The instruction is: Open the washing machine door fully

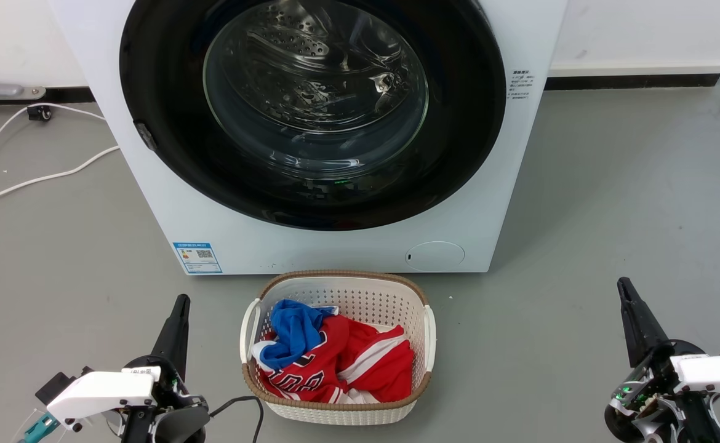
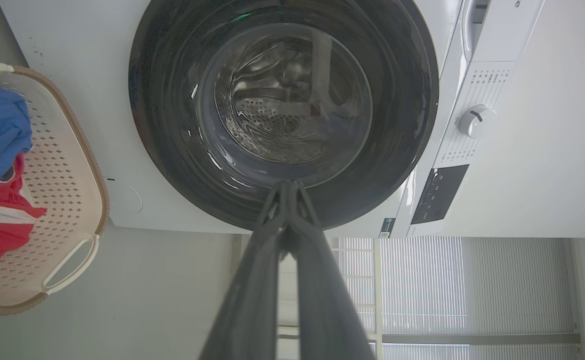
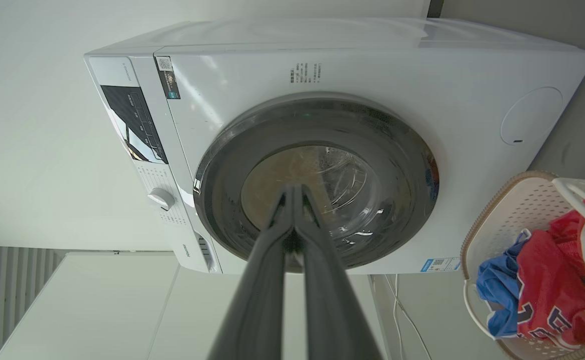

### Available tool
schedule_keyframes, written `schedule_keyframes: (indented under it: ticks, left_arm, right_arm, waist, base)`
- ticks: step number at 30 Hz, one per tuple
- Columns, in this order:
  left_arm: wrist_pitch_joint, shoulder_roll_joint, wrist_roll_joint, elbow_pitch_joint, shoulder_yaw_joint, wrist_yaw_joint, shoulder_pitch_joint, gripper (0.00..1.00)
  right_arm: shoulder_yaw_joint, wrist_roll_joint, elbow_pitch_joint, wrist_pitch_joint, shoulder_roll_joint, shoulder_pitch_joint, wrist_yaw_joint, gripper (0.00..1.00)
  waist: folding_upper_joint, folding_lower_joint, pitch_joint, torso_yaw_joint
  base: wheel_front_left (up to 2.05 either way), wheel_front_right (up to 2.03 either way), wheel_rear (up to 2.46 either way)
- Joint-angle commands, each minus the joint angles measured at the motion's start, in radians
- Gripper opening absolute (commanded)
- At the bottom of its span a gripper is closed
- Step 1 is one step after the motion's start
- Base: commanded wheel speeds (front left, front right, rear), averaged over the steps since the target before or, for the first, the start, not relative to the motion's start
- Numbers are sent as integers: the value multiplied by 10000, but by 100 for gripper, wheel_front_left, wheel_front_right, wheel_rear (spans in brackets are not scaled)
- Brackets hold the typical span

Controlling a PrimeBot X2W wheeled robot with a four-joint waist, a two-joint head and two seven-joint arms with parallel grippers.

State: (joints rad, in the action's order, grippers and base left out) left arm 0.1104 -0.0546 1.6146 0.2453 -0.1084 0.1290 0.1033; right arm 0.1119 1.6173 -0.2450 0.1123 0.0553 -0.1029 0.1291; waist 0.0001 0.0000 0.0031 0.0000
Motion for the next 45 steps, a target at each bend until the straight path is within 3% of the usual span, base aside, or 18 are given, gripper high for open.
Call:
schedule_keyframes:
  ticks: [1,21,22,35,45]
  left_arm:
    - [12,15,-26,7,-42,33,94,0]
    - [24,25,-45,8,-57,33,95,0]
    - [11,10,-6,9,-11,0,0,100]
    - [-517,37,-303,-172,491,1,-100,100]
    - [-925,37,-1539,-681,604,4,-41,100]
  right_arm:
    - [11,-87,-15,20,-39,-111,29,0]
    - [20,-89,-15,24,-45,-112,29,0]
    - [9,-23,-9,13,-10,1,0,100]
    - [-447,-354,209,-484,9,254,1,100]
    - [-693,-1715,518,-926,95,175,3,100]
  waist:
    - [-1,0,0,0]
    - [-1,0,0,0]
    - [-1,0,0,0]
    - [-1,0,25,-10]
    - [-1,0,63,-15]
  base:
    - [0,0,0]
    - [0,0,0]
    - [0,0,0]
    - [0,0,0]
    - [0,0,0]
